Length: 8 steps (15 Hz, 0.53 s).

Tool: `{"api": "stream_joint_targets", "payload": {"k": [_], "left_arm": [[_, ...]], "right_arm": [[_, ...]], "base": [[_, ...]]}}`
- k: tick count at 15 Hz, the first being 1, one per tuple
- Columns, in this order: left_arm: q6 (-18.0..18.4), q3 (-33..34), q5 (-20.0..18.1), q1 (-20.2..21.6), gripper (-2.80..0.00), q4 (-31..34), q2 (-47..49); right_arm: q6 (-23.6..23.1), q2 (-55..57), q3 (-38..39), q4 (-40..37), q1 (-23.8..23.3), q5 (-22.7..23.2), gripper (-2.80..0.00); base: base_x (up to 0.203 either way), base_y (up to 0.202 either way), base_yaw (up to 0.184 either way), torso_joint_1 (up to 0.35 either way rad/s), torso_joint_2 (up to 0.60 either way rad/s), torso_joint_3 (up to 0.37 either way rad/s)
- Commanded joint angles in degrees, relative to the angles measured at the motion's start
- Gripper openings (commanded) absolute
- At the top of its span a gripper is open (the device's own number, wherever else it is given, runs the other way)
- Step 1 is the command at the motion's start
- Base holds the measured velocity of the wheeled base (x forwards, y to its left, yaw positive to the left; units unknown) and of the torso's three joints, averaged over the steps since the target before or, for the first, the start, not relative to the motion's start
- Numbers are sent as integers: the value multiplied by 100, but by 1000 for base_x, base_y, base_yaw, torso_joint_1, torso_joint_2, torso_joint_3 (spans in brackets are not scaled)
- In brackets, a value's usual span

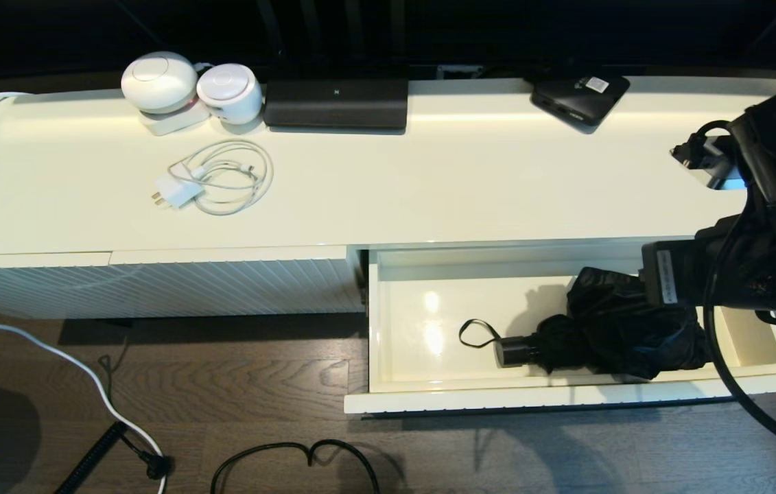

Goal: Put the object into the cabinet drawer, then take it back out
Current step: Take the umbrella out of the drawer and put it on the table

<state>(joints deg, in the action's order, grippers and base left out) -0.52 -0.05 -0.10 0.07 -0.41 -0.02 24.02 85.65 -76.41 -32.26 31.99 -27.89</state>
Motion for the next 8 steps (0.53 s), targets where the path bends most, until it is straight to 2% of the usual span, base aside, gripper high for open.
{"api": "stream_joint_targets", "payload": {"k": [1,2,4,5,6,8], "left_arm": [[-1,-4,1,1,-280,-2,-15],[-1,4,1,1,-280,-2,-15],[-1,-4,1,1,-280,-2,-15],[-1,-4,1,1,-280,-2,-15],[-1,5,1,1,-280,-2,-15],[2,-4,1,1,-280,-2,-15]], "right_arm": [[2454,528,-577,-624,195,-367,-280],[3402,705,-908,-1123,236,-487,-280],[5125,1118,-1752,-2680,256,-643,-280],[5810,1296,-2038,-3215,189,-717,-280],[6156,1432,-2184,-3522,19,-786,-280],[6252,1710,-2275,-3605,-327,-1116,-280]], "base": [[0,0,0,0,0,0],[0,0,0,0,0,0],[0,0,0,0,0,0],[0,0,0,0,0,0],[0,0,0,0,0,0],[0,0,0,0,0,0]]}}
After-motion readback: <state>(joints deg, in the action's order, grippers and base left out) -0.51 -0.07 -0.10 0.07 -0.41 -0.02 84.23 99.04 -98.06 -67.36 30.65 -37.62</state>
